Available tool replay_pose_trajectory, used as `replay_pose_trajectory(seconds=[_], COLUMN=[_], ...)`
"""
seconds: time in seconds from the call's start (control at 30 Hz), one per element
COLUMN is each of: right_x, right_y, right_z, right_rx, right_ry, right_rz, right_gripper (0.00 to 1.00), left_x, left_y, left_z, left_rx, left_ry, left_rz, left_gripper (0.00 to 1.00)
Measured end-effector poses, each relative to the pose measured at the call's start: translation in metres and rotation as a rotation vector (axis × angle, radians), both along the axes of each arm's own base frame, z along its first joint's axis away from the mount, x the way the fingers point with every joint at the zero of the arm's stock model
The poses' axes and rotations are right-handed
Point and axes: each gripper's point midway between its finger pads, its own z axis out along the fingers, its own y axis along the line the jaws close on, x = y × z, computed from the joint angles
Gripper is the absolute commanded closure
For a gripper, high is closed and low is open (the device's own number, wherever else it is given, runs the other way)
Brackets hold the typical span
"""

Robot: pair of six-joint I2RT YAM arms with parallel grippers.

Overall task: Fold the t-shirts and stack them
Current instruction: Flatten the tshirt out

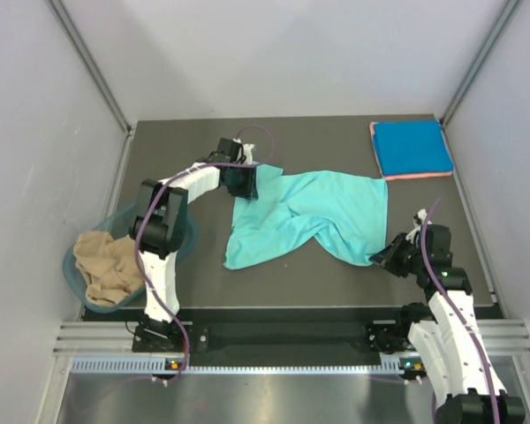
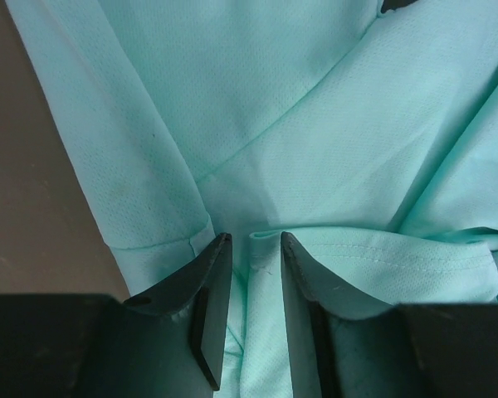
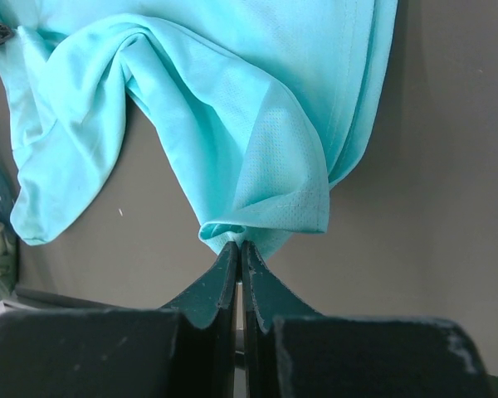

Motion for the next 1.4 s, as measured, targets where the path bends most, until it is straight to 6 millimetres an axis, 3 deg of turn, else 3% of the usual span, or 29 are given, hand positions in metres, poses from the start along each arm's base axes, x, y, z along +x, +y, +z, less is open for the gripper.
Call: replay_pose_trajectory(seconds=[0.4,0.57,0.67,0.93,1.03,1.13,1.27,1.3,1.4], right_x=[0.004,0.004,0.004,0.006,0.010,0.012,0.015,0.017,0.023], right_y=[-0.001,-0.001,-0.001,-0.004,-0.010,-0.017,-0.026,-0.027,-0.031], right_z=[0.003,0.002,0.002,-0.003,-0.007,-0.013,-0.013,-0.011,0.001], right_rx=[-0.006,-0.006,-0.008,-0.006,-0.017,-0.024,-0.034,-0.034,-0.036], right_ry=[-0.006,0.000,-0.001,0.032,0.066,0.112,0.132,0.130,0.108], right_rz=[0.004,0.003,0.002,-0.027,-0.081,-0.154,-0.244,-0.258,-0.292], right_gripper=[1.00,1.00,1.00,1.00,1.00,0.95,0.74,0.68,0.61], left_x=[0.001,0.000,0.000,-0.006,-0.010,-0.010,-0.017,-0.020,-0.029], left_y=[0.000,0.001,0.001,0.001,0.001,0.001,0.005,0.006,0.013], left_z=[0.000,-0.002,-0.002,0.004,0.028,0.073,0.142,0.153,0.178], left_rx=[0.006,0.008,0.006,0.001,-0.015,-0.048,-0.094,-0.099,-0.102], left_ry=[-0.007,-0.003,-0.001,0.037,0.031,-0.026,-0.140,-0.159,-0.201], left_rz=[-0.007,-0.007,-0.006,0.014,0.038,0.062,0.078,0.080,0.095], left_gripper=[0.70,0.78,0.99,1.00,1.00,1.00,1.00,1.00,1.00])
